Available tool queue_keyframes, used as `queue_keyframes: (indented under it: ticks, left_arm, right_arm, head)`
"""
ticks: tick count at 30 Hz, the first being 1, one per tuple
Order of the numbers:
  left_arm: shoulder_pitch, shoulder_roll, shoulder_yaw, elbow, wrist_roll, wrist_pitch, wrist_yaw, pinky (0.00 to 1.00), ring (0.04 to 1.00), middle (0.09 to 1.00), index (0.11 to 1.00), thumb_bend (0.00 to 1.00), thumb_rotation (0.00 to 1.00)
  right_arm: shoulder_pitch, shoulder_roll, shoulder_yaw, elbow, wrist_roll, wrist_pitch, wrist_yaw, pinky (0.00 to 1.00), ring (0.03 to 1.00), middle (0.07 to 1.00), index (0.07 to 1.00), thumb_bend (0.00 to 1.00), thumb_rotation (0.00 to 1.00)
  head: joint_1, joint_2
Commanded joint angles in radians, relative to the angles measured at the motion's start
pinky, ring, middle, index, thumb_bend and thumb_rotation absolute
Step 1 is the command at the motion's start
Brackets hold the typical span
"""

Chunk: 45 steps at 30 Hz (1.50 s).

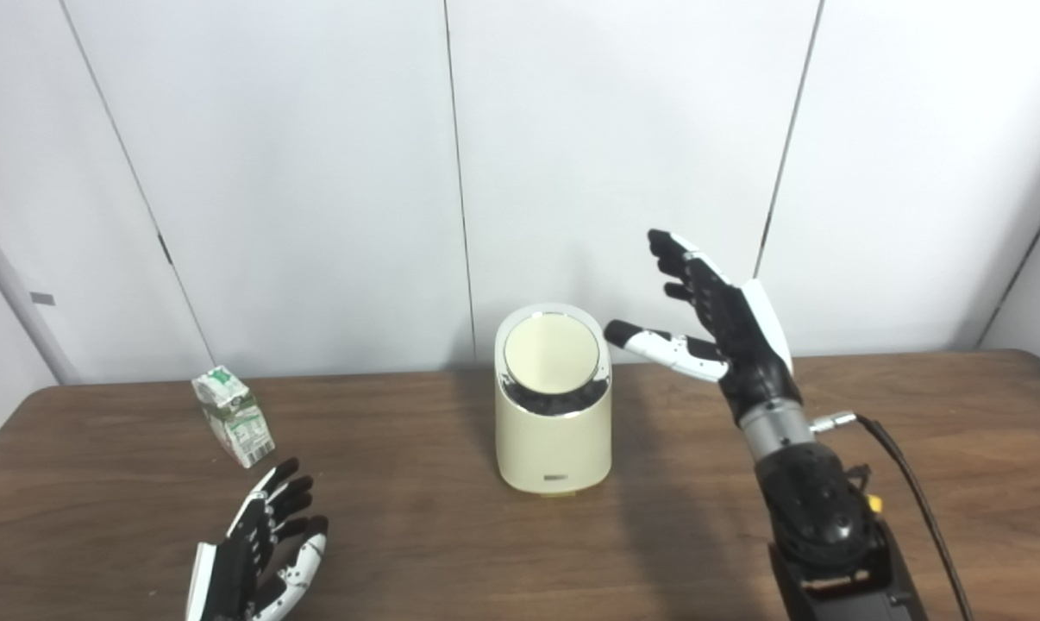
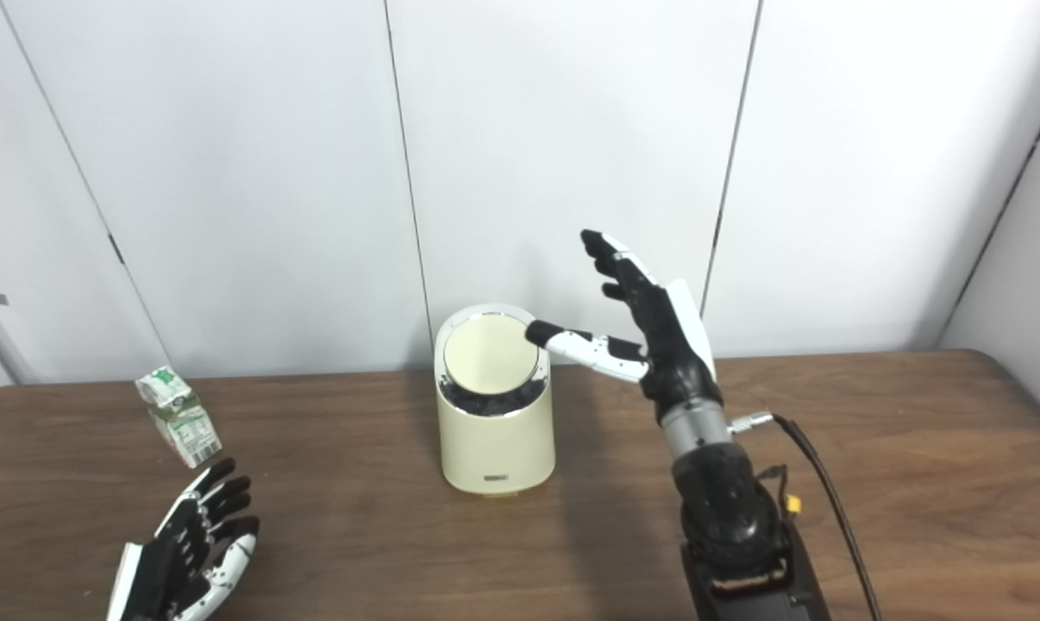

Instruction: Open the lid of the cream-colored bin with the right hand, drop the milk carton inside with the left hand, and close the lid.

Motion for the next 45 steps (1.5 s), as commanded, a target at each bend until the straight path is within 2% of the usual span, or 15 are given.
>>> queue_keyframes:
  ticks: [1, 10, 16, 20, 25, 31, 34, 45]
  left_arm:
    - [0.026, -0.010, -0.006, 0.014, -0.005, -0.007, 0.008, 0.77, 0.814, 0.825, 0.905, 0.27, 0.16]
    - [0.031, -0.011, -0.006, 0.009, -0.017, -0.013, 0.002, 0.75, 0.812, 0.829, 0.909, 0.28, 0.24]
    - [0.033, -0.011, -0.003, 0.008, -0.021, -0.012, 0.005, 0.77, 0.812, 0.823, 0.905, 0.28, 0.21]
    - [0.035, -0.009, -0.003, -0.001, -0.008, 0.000, 0.010, 0.77, 0.811, 0.820, 0.900, 0.28, 0.22]
    - [0.034, -0.009, -0.001, 0.004, -0.010, -0.006, 0.009, 0.77, 0.817, 0.827, 0.897, 0.28, 0.20]
    - [0.035, -0.010, -0.002, 0.002, -0.010, -0.005, 0.008, 0.76, 0.815, 0.832, 0.895, 0.29, 0.27]
    - [0.036, -0.012, -0.002, -0.004, -0.013, 0.003, 0.006, 0.77, 0.820, 0.835, 0.898, 0.29, 0.26]
    - [0.038, -0.013, -0.005, -0.011, -0.001, 0.011, 0.008, 0.77, 0.818, 0.830, 0.892, 0.29, 0.27]
  right_arm:
    - [-0.075, 0.001, 0.012, -0.010, -0.035, -0.005, -0.001, 0.79, 0.890, 0.893, 0.880, 0.85, 0.49]
    - [-0.139, -0.002, 0.054, 0.069, -0.099, 0.001, 0.000, 0.80, 0.892, 0.916, 0.889, 0.82, 0.41]
    - [-0.165, -0.008, 0.063, 0.156, -0.121, -0.062, -0.027, 0.82, 0.892, 0.910, 0.885, 0.83, 0.37]
    - [-0.178, -0.008, 0.072, 0.194, -0.137, -0.078, -0.032, 0.83, 0.904, 0.916, 0.908, 0.82, 0.37]
    - [-0.199, -0.012, 0.091, 0.257, -0.186, -0.108, -0.062, 0.79, 0.867, 0.886, 0.915, 0.84, 0.39]
    - [-0.224, -0.009, 0.095, 0.316, -0.221, -0.101, -0.089, 0.75, 0.840, 0.865, 0.893, 0.85, 0.40]
    - [-0.231, -0.009, 0.099, 0.341, -0.236, -0.101, -0.098, 0.73, 0.829, 0.857, 0.883, 0.85, 0.39]
    - [-0.216, -0.024, 0.130, 0.368, -0.275, -0.091, -0.095, 0.78, 0.858, 0.874, 0.885, 0.87, 0.35]
  head:
    - [-0.001, 0.001]
    - [0.009, 0.007]
    - [0.009, 0.012]
    - [0.007, 0.017]
    - [0.009, 0.018]
    - [0.010, 0.021]
    - [0.011, 0.022]
    - [0.011, 0.023]
